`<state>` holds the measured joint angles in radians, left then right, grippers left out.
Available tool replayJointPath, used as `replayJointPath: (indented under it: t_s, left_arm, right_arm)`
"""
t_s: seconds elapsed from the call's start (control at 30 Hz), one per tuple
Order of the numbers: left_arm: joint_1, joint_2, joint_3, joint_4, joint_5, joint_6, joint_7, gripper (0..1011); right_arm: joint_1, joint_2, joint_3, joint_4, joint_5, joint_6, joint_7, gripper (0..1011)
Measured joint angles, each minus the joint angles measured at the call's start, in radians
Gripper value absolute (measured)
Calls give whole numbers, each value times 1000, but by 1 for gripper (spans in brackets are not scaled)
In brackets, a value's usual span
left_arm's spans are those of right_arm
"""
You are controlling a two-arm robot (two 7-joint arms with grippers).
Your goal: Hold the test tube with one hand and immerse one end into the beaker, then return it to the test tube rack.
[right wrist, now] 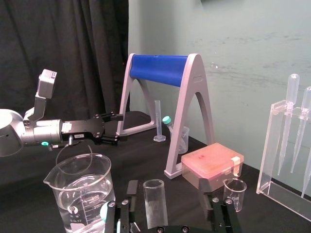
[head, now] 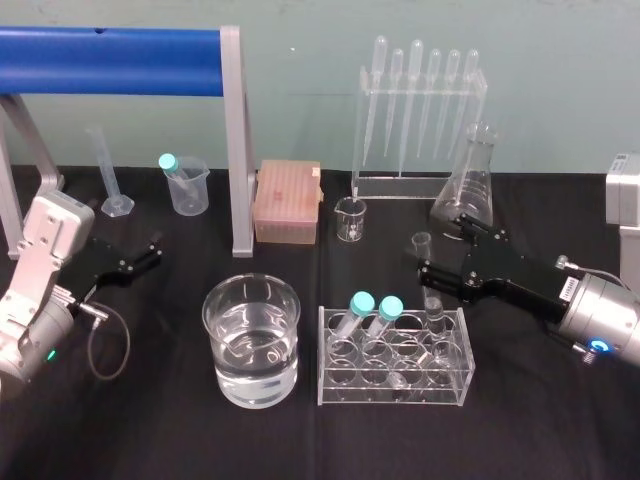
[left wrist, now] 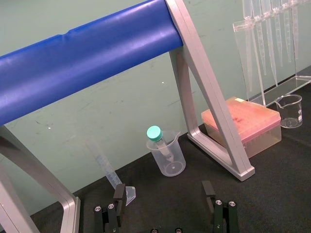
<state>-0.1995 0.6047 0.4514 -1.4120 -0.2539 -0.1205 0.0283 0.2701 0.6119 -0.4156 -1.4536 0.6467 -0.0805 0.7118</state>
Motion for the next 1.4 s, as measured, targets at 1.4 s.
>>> replayJointPath:
  t_s: [1.4]
  left_arm:
    - [0, 0, 0, 0, 0, 0, 0, 1000]
  right_arm:
    - [-59, -75, 175, -37, -143, -52, -337, 1000]
